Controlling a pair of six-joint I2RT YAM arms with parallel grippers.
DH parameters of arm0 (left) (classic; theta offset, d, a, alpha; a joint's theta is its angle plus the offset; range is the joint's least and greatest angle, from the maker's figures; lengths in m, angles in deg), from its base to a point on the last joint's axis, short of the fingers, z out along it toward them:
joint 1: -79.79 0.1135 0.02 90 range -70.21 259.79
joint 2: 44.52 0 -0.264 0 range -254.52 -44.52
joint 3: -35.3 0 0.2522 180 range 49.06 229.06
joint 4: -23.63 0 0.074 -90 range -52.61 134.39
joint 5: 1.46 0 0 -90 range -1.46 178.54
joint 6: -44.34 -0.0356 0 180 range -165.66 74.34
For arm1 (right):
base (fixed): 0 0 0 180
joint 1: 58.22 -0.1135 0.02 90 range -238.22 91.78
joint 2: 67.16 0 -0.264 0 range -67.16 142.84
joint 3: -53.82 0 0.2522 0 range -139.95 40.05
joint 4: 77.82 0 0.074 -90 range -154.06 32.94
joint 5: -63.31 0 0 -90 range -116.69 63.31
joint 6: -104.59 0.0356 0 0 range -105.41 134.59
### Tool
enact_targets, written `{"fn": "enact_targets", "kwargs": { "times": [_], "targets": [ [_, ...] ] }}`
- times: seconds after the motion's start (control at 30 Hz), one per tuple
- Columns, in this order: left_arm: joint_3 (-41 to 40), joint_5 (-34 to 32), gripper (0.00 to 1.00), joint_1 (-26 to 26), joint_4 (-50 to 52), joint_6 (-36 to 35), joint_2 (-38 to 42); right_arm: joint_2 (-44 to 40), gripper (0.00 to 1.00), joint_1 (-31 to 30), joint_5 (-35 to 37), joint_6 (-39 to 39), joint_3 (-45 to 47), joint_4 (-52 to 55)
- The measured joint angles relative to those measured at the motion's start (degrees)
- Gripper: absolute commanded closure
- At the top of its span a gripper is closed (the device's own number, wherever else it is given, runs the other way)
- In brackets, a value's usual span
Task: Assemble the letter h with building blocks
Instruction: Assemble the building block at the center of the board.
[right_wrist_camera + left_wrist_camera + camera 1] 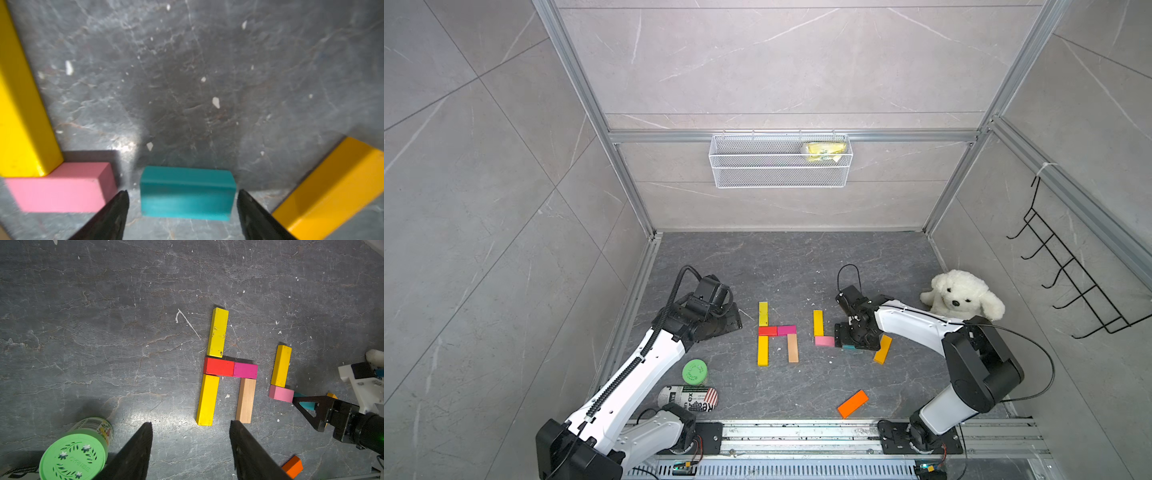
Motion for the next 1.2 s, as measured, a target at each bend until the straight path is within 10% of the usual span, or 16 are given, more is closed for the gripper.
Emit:
{"fn": "enact_targets", "kwargs": {
  "times": [1.2],
  "targets": [
    [0.0, 0.04, 0.36, 0.0, 0.02, -0.09, 0.79, -0.2, 0.17, 3.5, -5.25, 9.42, -0.24, -4.04]
  ]
}}
